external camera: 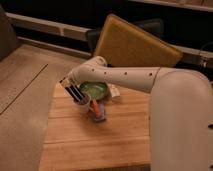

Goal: Place the eraser in the ceramic cup

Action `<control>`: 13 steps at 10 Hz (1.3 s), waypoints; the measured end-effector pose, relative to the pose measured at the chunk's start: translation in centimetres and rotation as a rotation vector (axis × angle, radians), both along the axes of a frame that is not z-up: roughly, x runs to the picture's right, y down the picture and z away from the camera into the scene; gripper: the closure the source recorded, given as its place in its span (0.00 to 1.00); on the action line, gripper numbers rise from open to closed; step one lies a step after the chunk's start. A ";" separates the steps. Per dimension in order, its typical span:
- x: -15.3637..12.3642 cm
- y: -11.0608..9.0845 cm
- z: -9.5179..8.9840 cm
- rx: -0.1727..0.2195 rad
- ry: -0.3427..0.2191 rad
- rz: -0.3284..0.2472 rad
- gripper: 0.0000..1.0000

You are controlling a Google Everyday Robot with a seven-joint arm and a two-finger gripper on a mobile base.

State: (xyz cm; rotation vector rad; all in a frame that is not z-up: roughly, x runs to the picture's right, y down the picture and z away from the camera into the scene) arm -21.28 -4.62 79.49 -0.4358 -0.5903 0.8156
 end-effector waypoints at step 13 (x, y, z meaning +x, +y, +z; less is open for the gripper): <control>2.4 2.6 -0.2 -0.025 0.053 -0.009 0.68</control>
